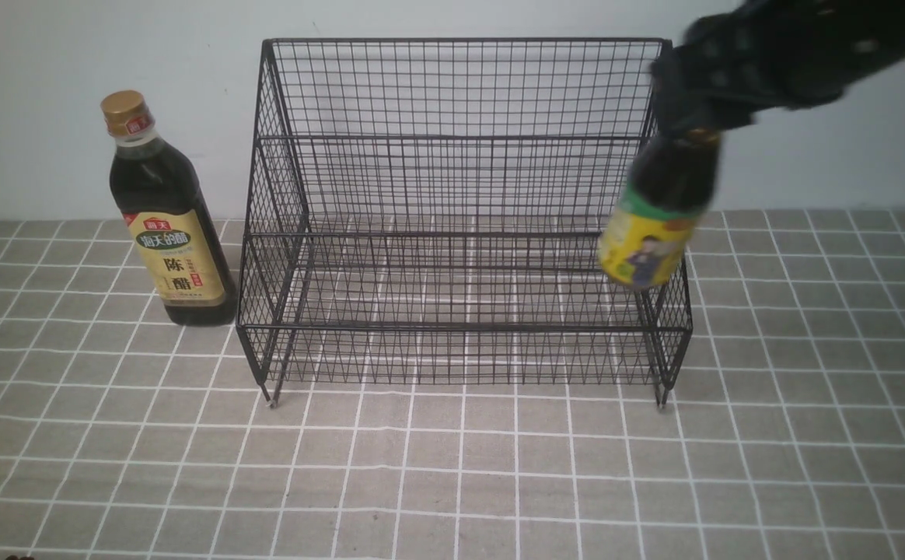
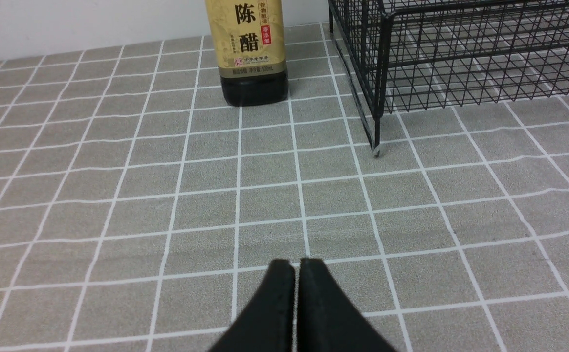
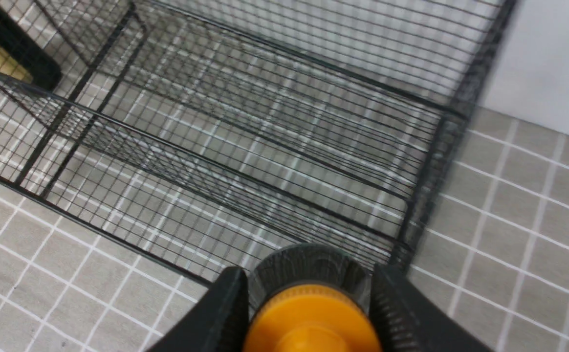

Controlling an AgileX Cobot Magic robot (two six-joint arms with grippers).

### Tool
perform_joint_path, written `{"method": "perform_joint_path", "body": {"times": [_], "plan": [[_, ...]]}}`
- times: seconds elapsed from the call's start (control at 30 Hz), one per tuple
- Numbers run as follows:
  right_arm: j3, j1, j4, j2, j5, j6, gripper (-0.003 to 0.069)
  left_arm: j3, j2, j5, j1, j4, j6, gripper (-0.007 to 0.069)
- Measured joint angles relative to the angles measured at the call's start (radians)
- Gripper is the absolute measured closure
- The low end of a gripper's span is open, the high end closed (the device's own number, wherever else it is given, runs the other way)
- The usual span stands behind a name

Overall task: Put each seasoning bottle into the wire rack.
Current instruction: Use the right arm to put the condiment bottle back on the shelf

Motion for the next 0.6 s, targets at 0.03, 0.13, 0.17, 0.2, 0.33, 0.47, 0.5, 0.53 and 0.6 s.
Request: {"method": "perform_joint_path", "body": {"times": [0.03,0.13,0.17,0.2,0.33,0.47,0.5,0.53,0.6], "plan": [[-0.022,0.006,0.0,0.044,-0.001,0.008,0.0363,0.0,0.0,0.0,0.0,0.0,0.0,0.0631],[-0.062,0.007,0.0,0.127,-0.005,0.015,0.0363,0.0,0.0,0.0,0.0,0.0,0.0,0.0631],[-0.063,0.007,0.0,0.144,-0.005,0.015,0.0363,0.0,0.0,0.0,0.0,0.0,0.0,0.0631],[-0.065,0.007,0.0,0.166,-0.004,0.016,0.0363,0.0,0.0,0.0,0.0,0.0,0.0,0.0631],[-0.065,0.007,-0.006,0.227,0.023,0.016,0.0363,0.0,0.0,0.0,0.0,0.0,0.0,0.0631],[-0.065,0.007,-0.006,0.274,0.056,0.016,0.0363,0.0,0.0,0.0,0.0,0.0,0.0,0.0631],[-0.065,0.007,-0.006,0.285,0.062,0.015,0.0363,0.0,0.0,0.0,0.0,0.0,0.0,0.0631],[-0.065,0.007,-0.006,0.286,0.064,0.015,0.0363,0.0,0.0,0.0,0.0,0.0,0.0,0.0631],[-0.065,0.007,-0.006,0.298,0.074,0.015,0.0362,0.0,0.0,0.0,0.0,0.0,0.0,0.0631]]}}
